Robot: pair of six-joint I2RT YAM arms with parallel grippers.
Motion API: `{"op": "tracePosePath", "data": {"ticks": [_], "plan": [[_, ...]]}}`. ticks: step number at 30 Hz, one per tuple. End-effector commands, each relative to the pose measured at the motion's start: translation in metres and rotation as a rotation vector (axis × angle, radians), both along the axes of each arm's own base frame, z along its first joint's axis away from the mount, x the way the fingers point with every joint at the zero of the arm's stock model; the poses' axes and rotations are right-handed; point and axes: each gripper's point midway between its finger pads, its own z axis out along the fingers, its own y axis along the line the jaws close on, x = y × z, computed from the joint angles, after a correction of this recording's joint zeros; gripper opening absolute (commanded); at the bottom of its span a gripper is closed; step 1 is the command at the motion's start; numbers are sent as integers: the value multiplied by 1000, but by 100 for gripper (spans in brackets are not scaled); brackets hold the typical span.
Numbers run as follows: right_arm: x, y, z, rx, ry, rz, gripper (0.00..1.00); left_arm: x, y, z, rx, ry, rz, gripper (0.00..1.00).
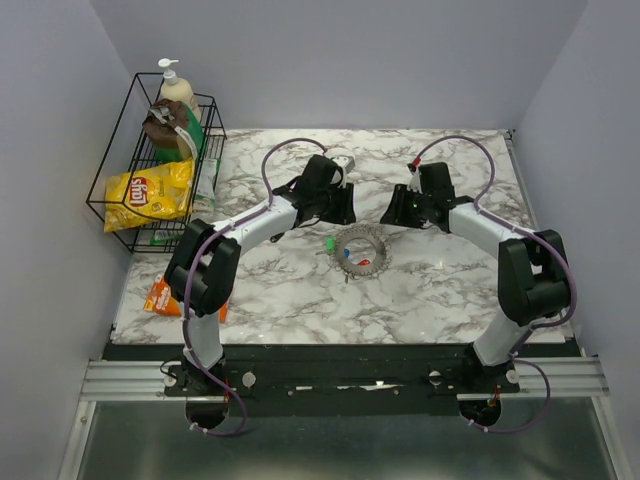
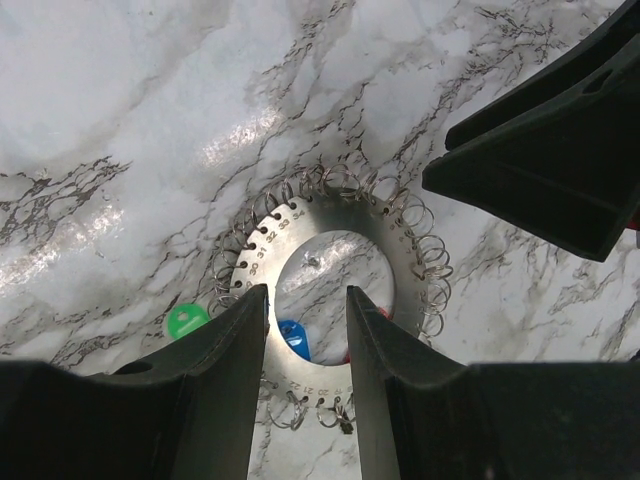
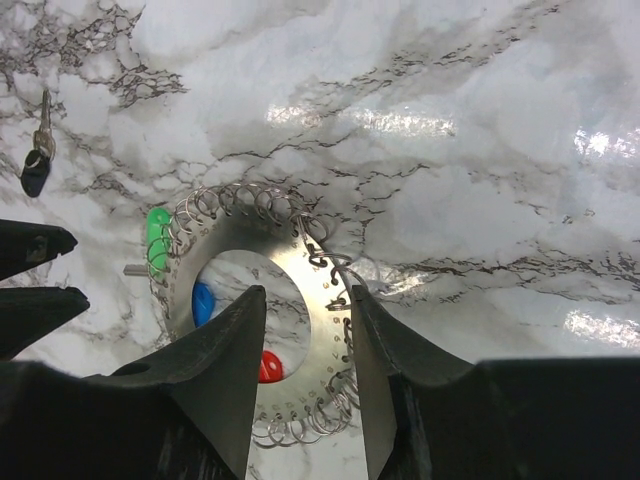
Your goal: Put the keys on the keyring
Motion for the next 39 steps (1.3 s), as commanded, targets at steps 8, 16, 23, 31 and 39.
{"op": "tracePosePath", "data": {"ticks": [8, 16, 23, 31, 39], "plan": [[-12, -30, 42, -70, -241, -53, 78, -13, 12, 32, -10, -99, -16, 51], [-45, -88, 116, -199, -576, -235, 100, -35, 39, 67, -18, -198, 5, 59], [-77, -125, 128, -266, -790, -353, 100, -54, 61, 99, -48, -285, 40, 77], [-102, -143, 115, -383, -1169, -354, 100, -75, 80, 132, -97, -374, 58, 91], [-77, -140, 87, -423, -1145, -340, 100, -79, 84, 133, -99, -388, 64, 92]]}}
